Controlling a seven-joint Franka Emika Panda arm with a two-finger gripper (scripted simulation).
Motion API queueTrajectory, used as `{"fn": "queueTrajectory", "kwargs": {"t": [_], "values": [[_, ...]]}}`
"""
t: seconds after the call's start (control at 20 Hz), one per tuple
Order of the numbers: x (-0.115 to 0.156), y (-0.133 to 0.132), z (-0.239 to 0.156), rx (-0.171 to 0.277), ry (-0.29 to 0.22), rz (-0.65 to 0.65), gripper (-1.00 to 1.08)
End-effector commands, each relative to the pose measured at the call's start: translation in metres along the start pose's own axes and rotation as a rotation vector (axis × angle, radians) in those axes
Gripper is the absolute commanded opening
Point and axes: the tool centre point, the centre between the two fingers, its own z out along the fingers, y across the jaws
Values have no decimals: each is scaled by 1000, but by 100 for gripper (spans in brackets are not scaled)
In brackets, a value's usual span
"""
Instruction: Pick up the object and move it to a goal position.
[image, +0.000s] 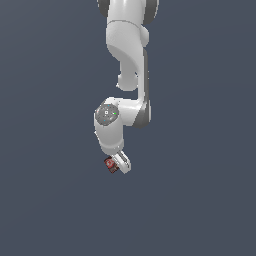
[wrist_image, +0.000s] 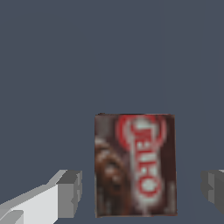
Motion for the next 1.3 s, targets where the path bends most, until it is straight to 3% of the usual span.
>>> {"fn": "queueTrajectory", "kwargs": {"t": [0.0,0.55,0.6,1.25], "values": [[0,1,10,-1,-1,1,100],[0,0,43,-1,-1,5,100],[0,0,43,-1,-1,5,-100],[1,2,41,0,-1,4,-100]]}}
